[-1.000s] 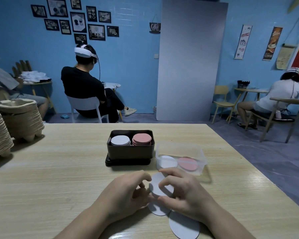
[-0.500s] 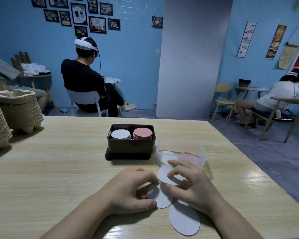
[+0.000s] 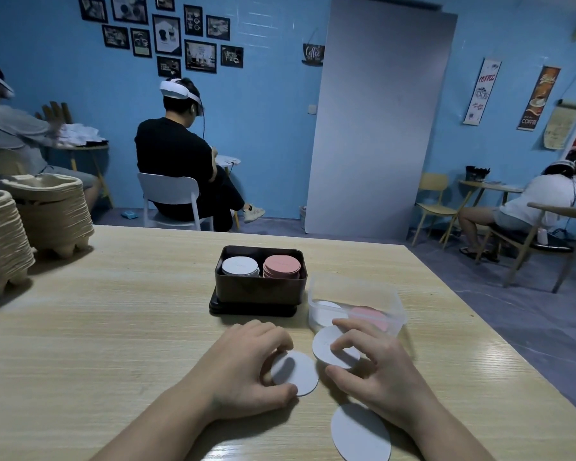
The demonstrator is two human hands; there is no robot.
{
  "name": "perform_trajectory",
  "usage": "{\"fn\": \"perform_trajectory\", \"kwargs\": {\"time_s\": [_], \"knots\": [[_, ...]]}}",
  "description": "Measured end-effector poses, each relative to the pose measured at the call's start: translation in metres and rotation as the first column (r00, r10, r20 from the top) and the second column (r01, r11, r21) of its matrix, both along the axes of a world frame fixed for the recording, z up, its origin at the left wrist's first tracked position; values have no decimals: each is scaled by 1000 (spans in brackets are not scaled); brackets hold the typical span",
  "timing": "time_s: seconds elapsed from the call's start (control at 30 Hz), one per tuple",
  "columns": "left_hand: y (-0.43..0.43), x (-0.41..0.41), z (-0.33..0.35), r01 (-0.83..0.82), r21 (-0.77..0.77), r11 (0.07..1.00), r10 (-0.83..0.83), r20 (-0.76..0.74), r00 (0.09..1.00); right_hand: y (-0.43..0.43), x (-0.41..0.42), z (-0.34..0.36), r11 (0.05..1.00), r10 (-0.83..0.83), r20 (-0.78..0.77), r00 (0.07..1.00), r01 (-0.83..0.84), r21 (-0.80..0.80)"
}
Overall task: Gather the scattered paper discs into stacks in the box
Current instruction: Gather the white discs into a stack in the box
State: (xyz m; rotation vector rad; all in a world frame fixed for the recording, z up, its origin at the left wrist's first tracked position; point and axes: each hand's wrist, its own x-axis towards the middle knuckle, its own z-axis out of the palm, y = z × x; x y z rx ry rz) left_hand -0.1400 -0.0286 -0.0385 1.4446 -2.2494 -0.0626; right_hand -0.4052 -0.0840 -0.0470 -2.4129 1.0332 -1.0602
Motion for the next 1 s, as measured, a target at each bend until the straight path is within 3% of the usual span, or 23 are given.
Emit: {"fn": "perform_trajectory", "kwargs": {"time_s": [0.3, 0.43, 0.5, 0.77, 1.0], "knots": [[-1, -1, 0, -33, 9, 999, 33, -61, 998, -1, -1, -1, 1000, -9, -39, 999, 9, -2], [1, 10, 1, -125, -34, 992, 110, -290, 951, -1, -2, -2, 1000, -13, -56, 998, 12, -9], [1, 12, 2, -121, -55, 991, 96, -335, 937, 0, 0, -3, 1000, -2, -103, 995, 0, -14], [-2, -5, -5, -29, -173, 984, 4, -146, 989, 6, 12, 2, 977, 119, -246, 962, -158, -145], [-6, -10, -11, 10, -253, 968, -47, -140, 989, 8, 15, 5, 964, 209, -221, 953, -238, -118]]}}
